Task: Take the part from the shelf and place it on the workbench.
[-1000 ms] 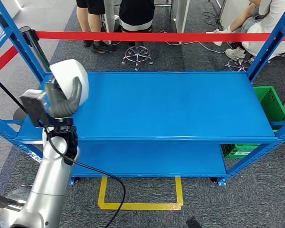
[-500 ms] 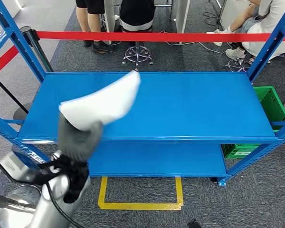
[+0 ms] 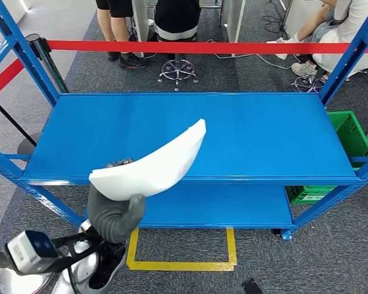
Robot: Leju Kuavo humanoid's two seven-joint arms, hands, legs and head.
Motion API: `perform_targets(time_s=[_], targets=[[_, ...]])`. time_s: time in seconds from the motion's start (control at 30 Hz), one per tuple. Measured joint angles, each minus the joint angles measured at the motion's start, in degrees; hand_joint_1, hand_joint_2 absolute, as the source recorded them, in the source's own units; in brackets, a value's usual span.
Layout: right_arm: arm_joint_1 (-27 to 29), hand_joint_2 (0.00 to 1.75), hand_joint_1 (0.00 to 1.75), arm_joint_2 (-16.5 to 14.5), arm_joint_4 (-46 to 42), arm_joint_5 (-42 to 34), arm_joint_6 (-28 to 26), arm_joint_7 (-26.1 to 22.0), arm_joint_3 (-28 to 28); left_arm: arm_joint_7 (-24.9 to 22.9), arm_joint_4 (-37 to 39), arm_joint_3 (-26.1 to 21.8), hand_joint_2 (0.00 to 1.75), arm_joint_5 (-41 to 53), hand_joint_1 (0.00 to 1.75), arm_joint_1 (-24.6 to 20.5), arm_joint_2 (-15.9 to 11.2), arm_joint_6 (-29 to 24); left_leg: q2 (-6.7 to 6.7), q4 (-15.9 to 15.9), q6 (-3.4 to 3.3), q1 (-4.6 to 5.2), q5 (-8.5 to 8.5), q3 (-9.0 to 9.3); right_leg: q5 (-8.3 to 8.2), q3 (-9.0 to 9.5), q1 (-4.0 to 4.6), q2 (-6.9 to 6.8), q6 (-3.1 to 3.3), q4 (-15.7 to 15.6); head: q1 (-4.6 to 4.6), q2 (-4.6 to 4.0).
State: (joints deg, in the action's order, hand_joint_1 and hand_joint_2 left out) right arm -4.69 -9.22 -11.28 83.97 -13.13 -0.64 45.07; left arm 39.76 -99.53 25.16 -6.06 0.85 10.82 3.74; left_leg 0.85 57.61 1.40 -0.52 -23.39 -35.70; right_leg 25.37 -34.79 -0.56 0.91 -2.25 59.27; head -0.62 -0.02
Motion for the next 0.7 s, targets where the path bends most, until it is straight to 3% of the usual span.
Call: perform_targets(time_s=[0.13,0.27,0.7], targets=[[0.1,1.75,0.00,-0.1,0.0,-2.5,0.1,-6.0,1.6,0.2,-2.7,0.0,1.75,2.8,1.75,2.6,0.5,1.4,0.00,0.0,-0.01,0.00,-0.01,0.00,0.01,0.00,0.00,0.00,-0.01,0.0,0.01,0.00],[0.1,1.75,0.00,-0.1,0.0,-3.2,-0.4,-8.7,2.7,0.2,-4.3,-0.3,1.75,4.5,1.75,4.2,0.9,1.3,0.01,0.0,-0.01,0.00,-0.01,0.00,0.02,0.01,0.00,0.00,-0.03,0.0,0.01,0.00],[0.3,1.75,0.00,-0.3,0.0,-3.2,-1.0,-6.2,4.0,0.2,-7.1,-0.5,1.75,6.2,1.75,6.2,1.2,-1.6,0.02,0.0,-0.17,0.11,-0.12,0.00,0.03,0.06,-0.14,-0.01,-0.09,-0.1,-0.01,0.00]])
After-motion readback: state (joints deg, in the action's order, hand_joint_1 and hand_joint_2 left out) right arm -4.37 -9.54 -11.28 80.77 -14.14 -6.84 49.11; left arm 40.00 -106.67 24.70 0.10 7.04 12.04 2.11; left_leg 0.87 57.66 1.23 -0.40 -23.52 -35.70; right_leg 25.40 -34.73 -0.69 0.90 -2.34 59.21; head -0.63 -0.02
